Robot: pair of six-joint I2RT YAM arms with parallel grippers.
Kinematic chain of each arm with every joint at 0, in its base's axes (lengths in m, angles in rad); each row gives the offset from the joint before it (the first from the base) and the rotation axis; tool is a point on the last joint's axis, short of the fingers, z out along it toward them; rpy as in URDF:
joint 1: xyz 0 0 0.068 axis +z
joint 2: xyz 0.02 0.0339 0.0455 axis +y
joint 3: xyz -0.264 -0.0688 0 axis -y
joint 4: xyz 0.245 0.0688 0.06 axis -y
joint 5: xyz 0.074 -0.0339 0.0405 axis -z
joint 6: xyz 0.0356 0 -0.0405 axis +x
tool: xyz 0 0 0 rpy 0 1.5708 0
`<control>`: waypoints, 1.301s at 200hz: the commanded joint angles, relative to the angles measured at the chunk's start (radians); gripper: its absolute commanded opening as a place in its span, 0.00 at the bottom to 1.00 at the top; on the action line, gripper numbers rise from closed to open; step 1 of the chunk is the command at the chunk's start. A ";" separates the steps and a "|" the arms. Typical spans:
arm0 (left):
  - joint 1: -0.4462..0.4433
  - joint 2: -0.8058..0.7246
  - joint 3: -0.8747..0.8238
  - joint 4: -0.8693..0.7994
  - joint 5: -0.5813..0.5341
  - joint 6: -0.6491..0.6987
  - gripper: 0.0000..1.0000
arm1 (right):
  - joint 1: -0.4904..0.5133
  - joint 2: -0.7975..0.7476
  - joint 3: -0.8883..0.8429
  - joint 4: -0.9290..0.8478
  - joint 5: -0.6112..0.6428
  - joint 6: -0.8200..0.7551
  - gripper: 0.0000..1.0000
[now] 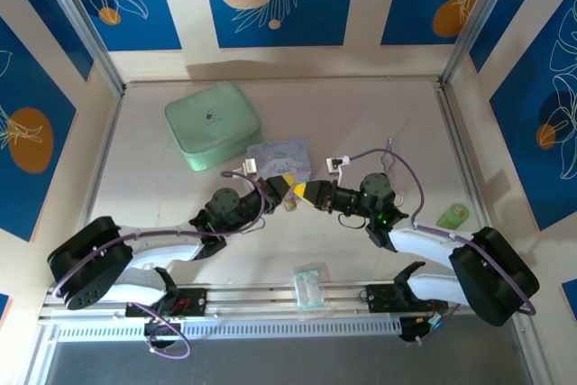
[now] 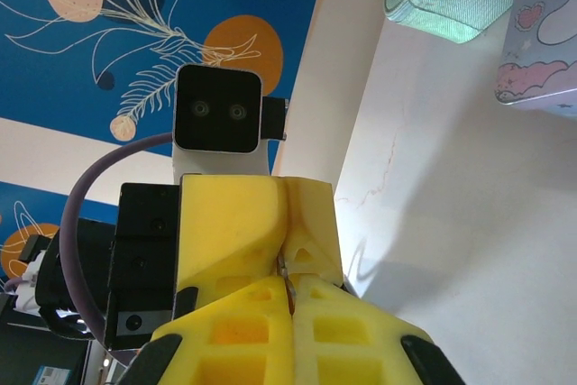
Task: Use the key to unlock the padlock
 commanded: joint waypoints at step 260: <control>0.006 0.084 0.131 -0.631 -0.169 0.342 0.62 | -0.094 -0.162 -0.038 -0.498 0.164 -0.080 0.00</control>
